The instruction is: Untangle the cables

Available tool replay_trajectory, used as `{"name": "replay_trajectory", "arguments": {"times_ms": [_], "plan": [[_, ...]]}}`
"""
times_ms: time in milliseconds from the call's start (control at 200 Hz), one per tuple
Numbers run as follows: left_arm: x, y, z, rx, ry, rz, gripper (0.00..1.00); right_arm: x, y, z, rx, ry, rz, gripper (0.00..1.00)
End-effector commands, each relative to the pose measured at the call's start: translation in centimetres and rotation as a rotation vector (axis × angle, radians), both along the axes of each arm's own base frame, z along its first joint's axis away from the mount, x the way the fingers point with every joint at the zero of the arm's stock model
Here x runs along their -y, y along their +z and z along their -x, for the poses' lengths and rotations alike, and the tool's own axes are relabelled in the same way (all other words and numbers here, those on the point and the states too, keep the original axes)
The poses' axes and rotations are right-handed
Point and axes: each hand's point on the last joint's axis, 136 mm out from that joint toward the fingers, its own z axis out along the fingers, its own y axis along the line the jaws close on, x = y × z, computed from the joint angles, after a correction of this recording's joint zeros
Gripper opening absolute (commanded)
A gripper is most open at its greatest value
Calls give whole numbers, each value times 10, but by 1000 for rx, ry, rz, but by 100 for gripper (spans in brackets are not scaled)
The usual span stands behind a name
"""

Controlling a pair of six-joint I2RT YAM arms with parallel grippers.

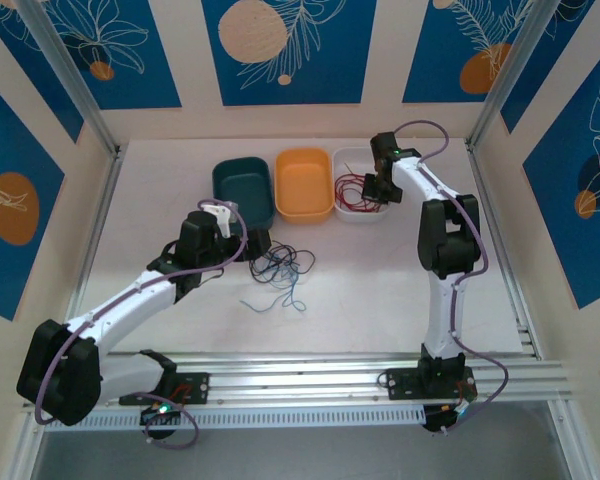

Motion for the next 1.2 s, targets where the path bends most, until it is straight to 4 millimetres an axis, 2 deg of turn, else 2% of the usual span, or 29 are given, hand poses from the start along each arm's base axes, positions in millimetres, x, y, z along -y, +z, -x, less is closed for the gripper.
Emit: {"name": "replay_trajectory", "arguments": {"times_ms": [0,145,335,500,635,745,895,1010,1195], "plan": [[0,2,-2,1,-4,32,100,-6,15,14,-18,-6,-39,4],[0,3,-1,2,-1,38,100,-6,30,13,10,2,-30,20],[-1,5,-3,1,15,44,100,-2,68,13,90,1,-27,30],[-3,5,-2,-8,27,50,100,2,90,19,121,0,-7,40],[-6,3,0,-26,43,39,100,-2,108,31,148,6,-34,43],[-14,-3,3,-55,81,15,100,-19,126,48,187,45,-87,46],[-34,-16,10,-113,176,-32,100,-62,139,86,212,141,-206,48],[-48,-26,17,-142,230,-44,100,-93,134,122,188,199,-250,51],[-56,-42,29,-198,244,-67,100,-137,110,183,113,260,-311,53]]}}
